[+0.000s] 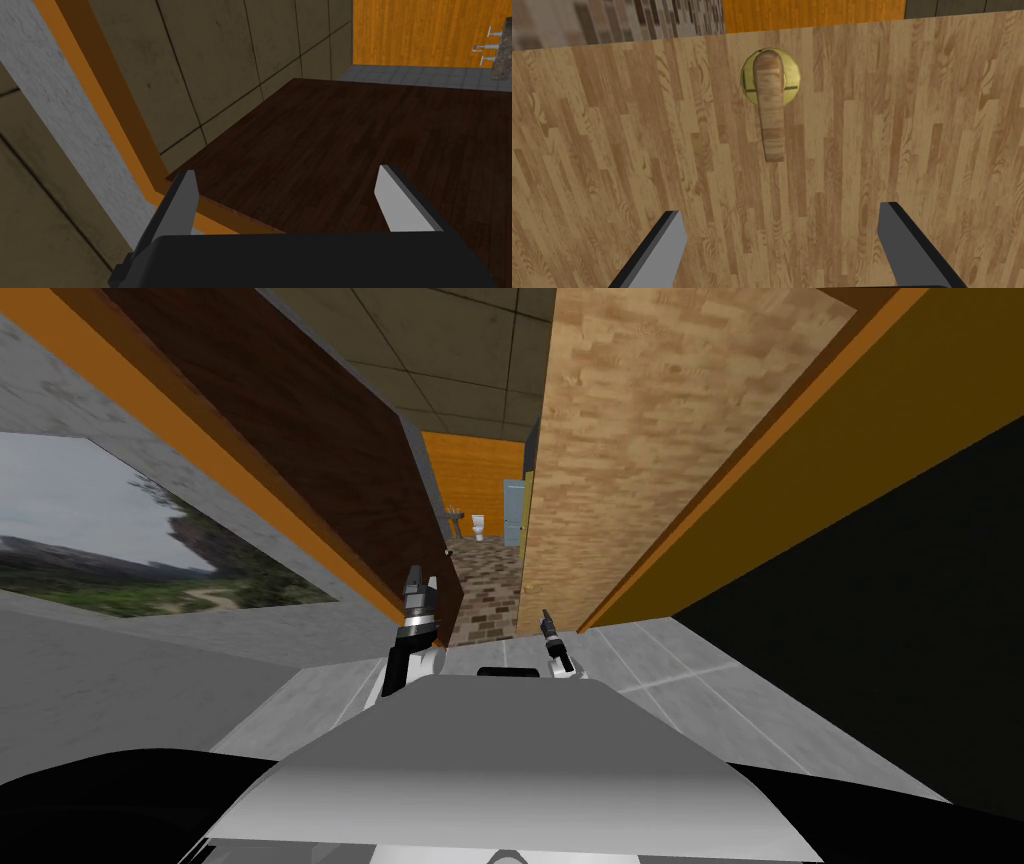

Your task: Push the door open

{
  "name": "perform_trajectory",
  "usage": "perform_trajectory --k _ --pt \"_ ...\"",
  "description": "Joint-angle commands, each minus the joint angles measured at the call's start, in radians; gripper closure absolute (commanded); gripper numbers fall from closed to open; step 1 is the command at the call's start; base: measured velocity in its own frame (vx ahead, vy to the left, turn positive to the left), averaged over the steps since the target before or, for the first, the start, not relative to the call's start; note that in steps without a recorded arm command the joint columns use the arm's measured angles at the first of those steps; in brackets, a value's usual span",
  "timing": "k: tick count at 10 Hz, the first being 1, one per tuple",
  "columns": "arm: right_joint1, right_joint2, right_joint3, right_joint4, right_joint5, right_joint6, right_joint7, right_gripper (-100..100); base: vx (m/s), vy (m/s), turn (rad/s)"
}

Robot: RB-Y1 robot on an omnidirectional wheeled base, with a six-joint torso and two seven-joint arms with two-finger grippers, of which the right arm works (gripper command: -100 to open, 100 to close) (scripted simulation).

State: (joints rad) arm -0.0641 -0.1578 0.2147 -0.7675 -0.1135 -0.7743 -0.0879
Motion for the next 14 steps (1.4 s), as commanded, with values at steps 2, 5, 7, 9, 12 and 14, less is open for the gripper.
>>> perform_trajectory --k 2,5,7,9,12,14 --pt "-0.002 0.001 -0.002 0.005 -0.001 -0.002 0.001 -100 0.079 -0.013 0.017" --pt "-0.007 0.007 -0.011 0.015 -0.002 -0.004 0.006 -100 0.220 0.005 0.031" --pt "-0.011 0.011 -0.018 0.022 -0.004 -0.005 0.010 -100 0.186 0.033 0.033" --pt "-0.015 0.015 -0.024 0.030 -0.005 -0.007 0.013 -100 0.204 0.023 0.034" --pt "-0.019 0.019 -0.031 0.038 -0.006 -0.008 0.017 -100 0.199 0.016 0.025" --pt "-0.018 0.019 -0.029 0.036 -0.006 -0.008 0.016 100 0.039 0.000 0.001"
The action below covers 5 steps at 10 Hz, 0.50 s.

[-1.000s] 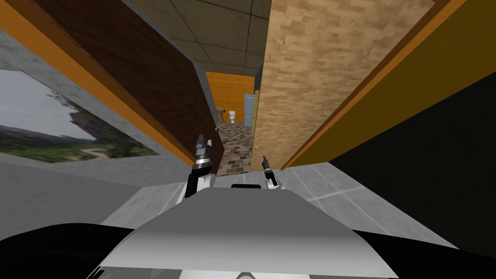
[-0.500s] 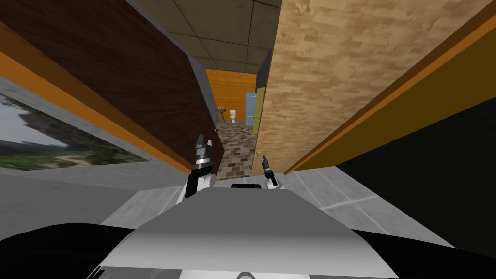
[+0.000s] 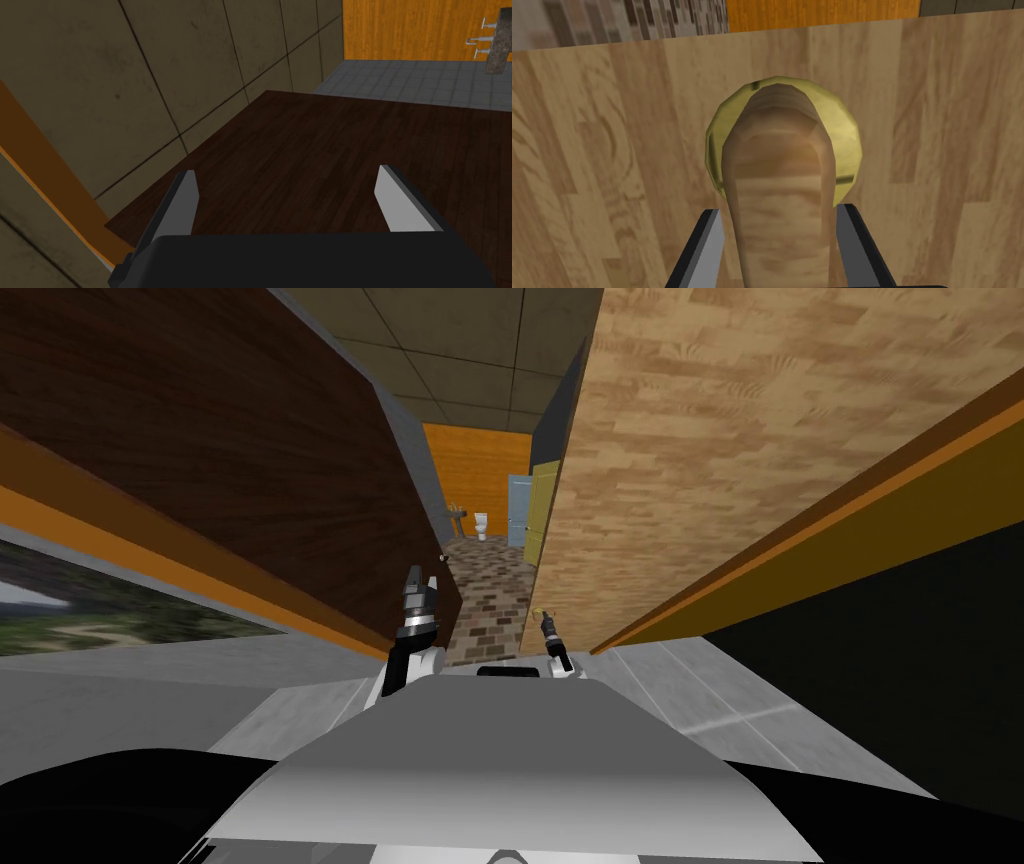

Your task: Push the door open

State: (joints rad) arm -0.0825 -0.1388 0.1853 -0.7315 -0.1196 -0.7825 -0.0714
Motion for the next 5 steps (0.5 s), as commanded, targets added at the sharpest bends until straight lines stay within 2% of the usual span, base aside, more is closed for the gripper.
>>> perform_trajectory --k 1,5 --pt "0.001 0.000 0.000 0.000 0.000 0.000 0.000 100 -0.030 -0.004 0.002" --pt "0.001 0.000 0.000 0.000 0.000 0.000 0.000 100 -0.014 -0.001 -0.002"
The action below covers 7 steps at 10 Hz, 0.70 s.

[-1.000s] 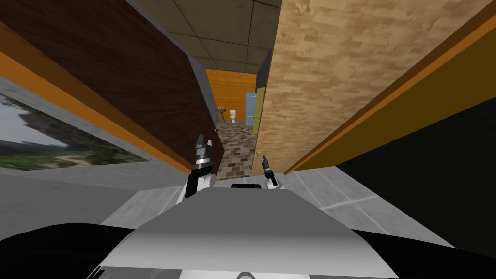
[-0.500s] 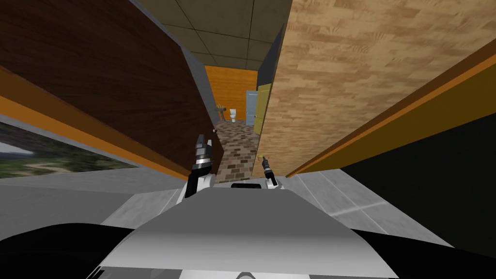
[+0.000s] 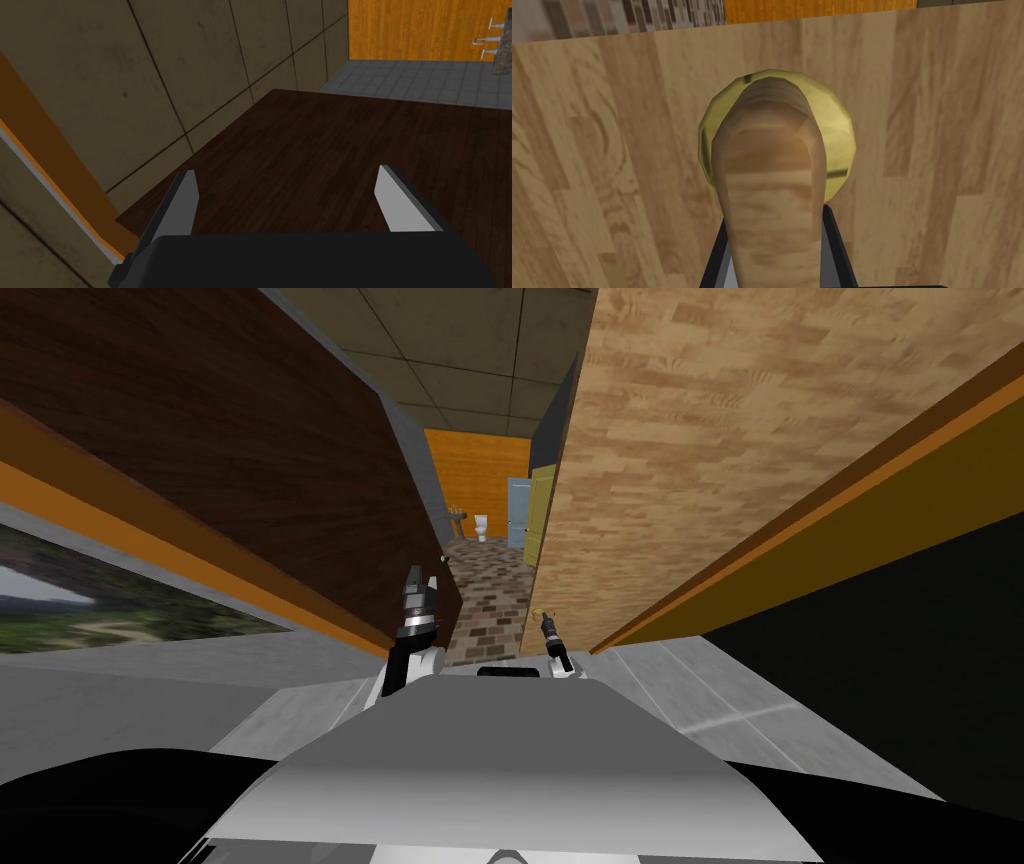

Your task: Push the door open

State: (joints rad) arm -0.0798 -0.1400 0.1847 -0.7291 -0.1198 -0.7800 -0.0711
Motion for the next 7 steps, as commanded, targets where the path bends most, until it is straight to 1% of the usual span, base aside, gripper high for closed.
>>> perform_trajectory --k 1,2,4,6,7 --pt "-0.001 0.000 -0.011 0.003 -0.005 0.000 0.004 100 0.078 0.003 -0.028" --pt "-0.001 0.000 -0.014 0.003 -0.006 -0.001 0.005 100 0.132 0.041 -0.025" --pt "-0.002 0.000 -0.031 0.007 -0.013 -0.001 0.011 100 0.179 0.073 -0.040" --pt "-0.004 -0.001 -0.053 0.013 -0.021 -0.002 0.019 100 0.192 0.049 -0.048" --pt "-0.005 -0.001 -0.066 0.016 -0.027 -0.002 0.024 100 0.206 0.088 -0.082"
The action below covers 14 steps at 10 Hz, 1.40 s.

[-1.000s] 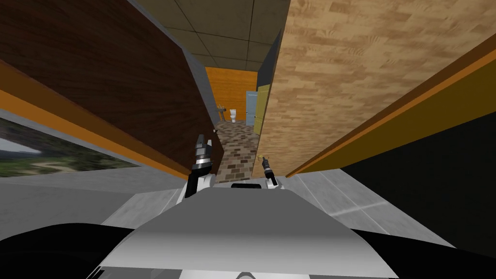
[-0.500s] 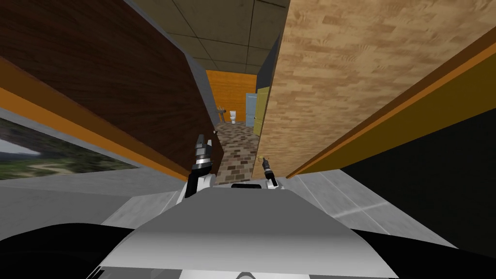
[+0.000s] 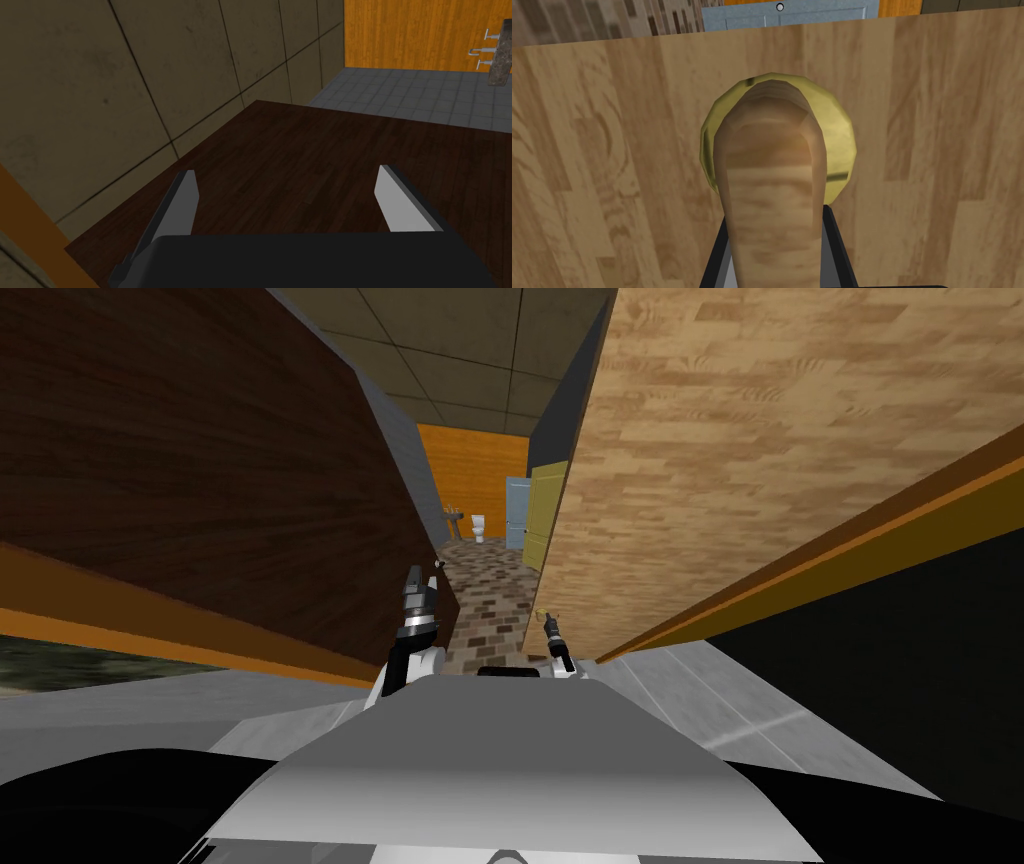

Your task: Push the door open

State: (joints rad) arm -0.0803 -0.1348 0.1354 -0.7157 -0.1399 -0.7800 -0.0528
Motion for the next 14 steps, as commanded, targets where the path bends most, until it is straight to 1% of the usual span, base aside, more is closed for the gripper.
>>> perform_trajectory --k 1,5,6,7,9,10,11,14 --pt "-0.006 -0.006 -0.031 0.005 -0.012 -0.003 0.010 100 0.211 0.093 -0.068" --pt "-0.010 -0.007 -0.091 0.020 -0.036 -0.005 0.032 100 0.191 0.098 -0.073" --pt "-0.010 -0.007 -0.091 0.020 -0.036 -0.005 0.032 100 0.141 0.052 -0.036" --pt "-0.012 -0.007 -0.114 0.025 -0.046 -0.006 0.040 100 0.152 0.068 -0.065" --pt "-0.012 -0.007 -0.114 0.025 -0.046 -0.006 0.040 100 0.086 0.045 -0.022" --pt "-0.014 -0.008 -0.138 0.031 -0.055 -0.007 0.049 100 0.108 0.055 -0.044" --pt "-0.015 -0.008 -0.153 0.034 -0.061 -0.008 0.054 100 0.179 0.084 -0.111" --pt "-0.018 -0.008 -0.190 0.043 -0.076 -0.009 0.067 100 0.173 0.105 -0.083"
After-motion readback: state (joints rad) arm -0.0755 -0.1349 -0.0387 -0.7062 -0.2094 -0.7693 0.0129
